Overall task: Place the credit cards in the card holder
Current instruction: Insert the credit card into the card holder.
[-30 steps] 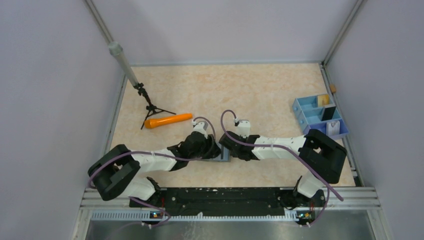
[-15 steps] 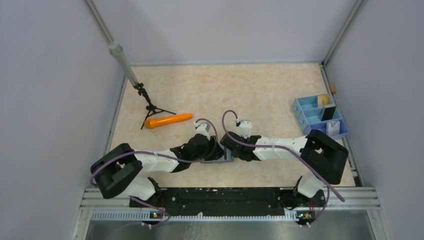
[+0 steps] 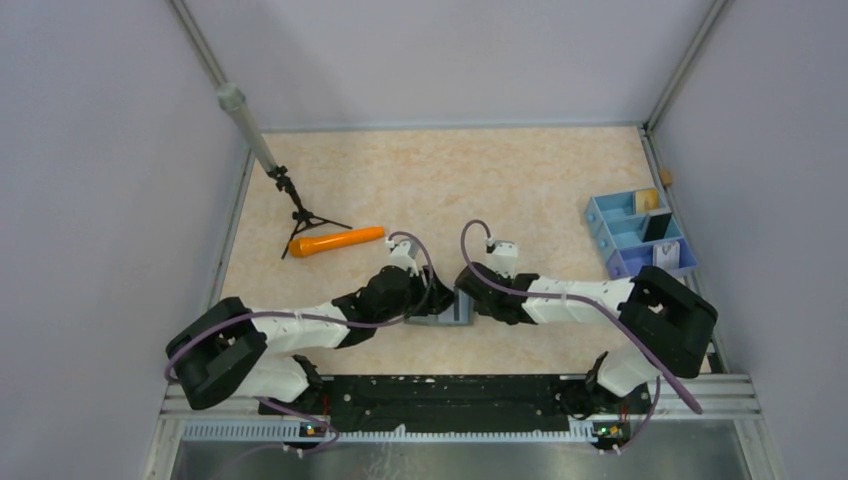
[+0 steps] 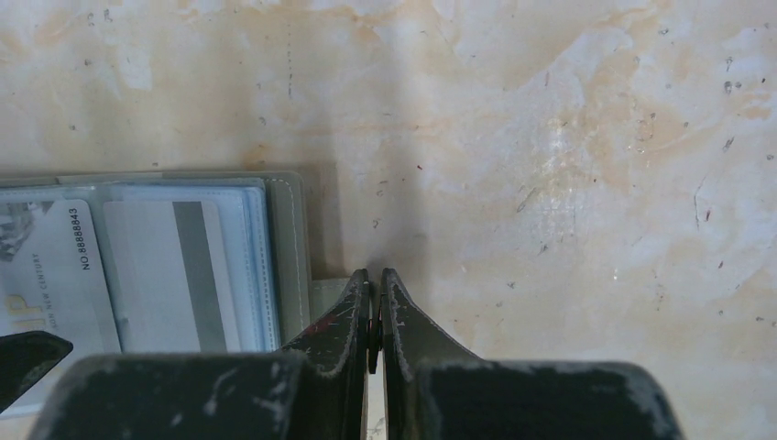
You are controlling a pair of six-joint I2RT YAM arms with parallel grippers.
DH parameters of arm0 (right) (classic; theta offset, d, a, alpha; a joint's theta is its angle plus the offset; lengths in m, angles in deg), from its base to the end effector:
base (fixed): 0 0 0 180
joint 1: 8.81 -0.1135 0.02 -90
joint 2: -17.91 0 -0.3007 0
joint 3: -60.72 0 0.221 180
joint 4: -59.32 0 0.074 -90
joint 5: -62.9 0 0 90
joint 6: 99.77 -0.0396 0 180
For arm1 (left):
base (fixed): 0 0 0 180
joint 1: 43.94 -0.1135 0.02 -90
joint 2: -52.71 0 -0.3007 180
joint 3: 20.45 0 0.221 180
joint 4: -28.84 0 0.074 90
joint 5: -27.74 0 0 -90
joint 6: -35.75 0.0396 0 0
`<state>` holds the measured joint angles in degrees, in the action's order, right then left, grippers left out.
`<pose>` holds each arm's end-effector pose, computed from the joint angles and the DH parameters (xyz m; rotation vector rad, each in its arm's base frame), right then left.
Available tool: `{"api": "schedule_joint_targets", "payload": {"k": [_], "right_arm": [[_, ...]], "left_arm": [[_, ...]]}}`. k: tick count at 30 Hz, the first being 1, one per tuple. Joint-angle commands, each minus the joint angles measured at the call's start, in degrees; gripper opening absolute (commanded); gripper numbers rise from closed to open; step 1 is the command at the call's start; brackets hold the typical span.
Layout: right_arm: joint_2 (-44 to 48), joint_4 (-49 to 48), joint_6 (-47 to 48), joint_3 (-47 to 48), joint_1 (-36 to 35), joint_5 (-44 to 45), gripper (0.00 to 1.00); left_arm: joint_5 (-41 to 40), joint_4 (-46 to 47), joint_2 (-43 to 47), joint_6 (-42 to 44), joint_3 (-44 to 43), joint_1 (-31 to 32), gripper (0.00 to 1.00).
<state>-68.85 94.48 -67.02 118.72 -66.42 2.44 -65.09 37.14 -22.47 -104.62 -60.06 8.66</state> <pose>0.1474 0.1959 0.2100 0.1429 2.4682 0.1314 0.1375 -0.1766 0.2236 0.0098 2.2215 -1.0253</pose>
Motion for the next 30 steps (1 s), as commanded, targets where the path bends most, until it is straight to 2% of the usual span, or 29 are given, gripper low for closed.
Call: {"api": "schedule_joint_targets", "payload": {"k": [1, 3, 5, 8, 10, 12, 16, 19, 25, 30], "right_arm": [[1.8, -1.2, 2.0, -3.1, 1.9, -2.5, 0.00], [3.3, -1.0, 2.4, -3.4, 2.6, -3.0, 0.01], [5.1, -0.3, 3.1, -3.8, 3.3, -3.2, 0.13], [8.8, -0.4, 4.9, -4.5, 4.3, -4.7, 0.38], [11.2, -0.6, 6.3, -4.7, 4.3, -5.5, 0.49], [13.7, -0.8, 7.6, -4.7, 4.3, -6.9, 0.54], [18.9, -3.2, 9.6, -5.0, 4.3, -9.9, 0.55], [20.9, -6.8, 10.3, -5.6, 4.3, -13.6, 0.49], [15.8, -11.3, 9.4, -5.6, 4.3, -18.1, 0.39], [10.5, -14.6, 8.3, -6.2, 4.6, -20.9, 0.34]], "left_arm": [[1.0, 2.3, 3.0, 0.3, 1.0, -0.6, 0.60], [-0.2, -2.4, 5.1, 0.6, 0.6, -1.8, 0.62], [-1.5, -8.4, 7.8, 1.8, -0.3, -2.9, 0.65], [-3.1, -17.6, 11.5, 3.0, -1.9, -5.7, 0.73], [-2.3, -21.8, 12.8, 3.6, -2.3, -8.3, 0.75], [-1.7, -23.7, 13.8, 4.1, -2.0, -9.8, 0.77], [1.1, -23.5, 14.1, 3.8, -1.0, -11.4, 0.79], [4.8, -20.7, 13.1, 2.8, -0.1, -12.4, 0.77], [8.1, -16.8, 9.2, 1.8, 0.3, -13.0, 0.64], [6.0, -21.2, 8.2, 3.2, -1.4, -13.1, 0.61]]}}
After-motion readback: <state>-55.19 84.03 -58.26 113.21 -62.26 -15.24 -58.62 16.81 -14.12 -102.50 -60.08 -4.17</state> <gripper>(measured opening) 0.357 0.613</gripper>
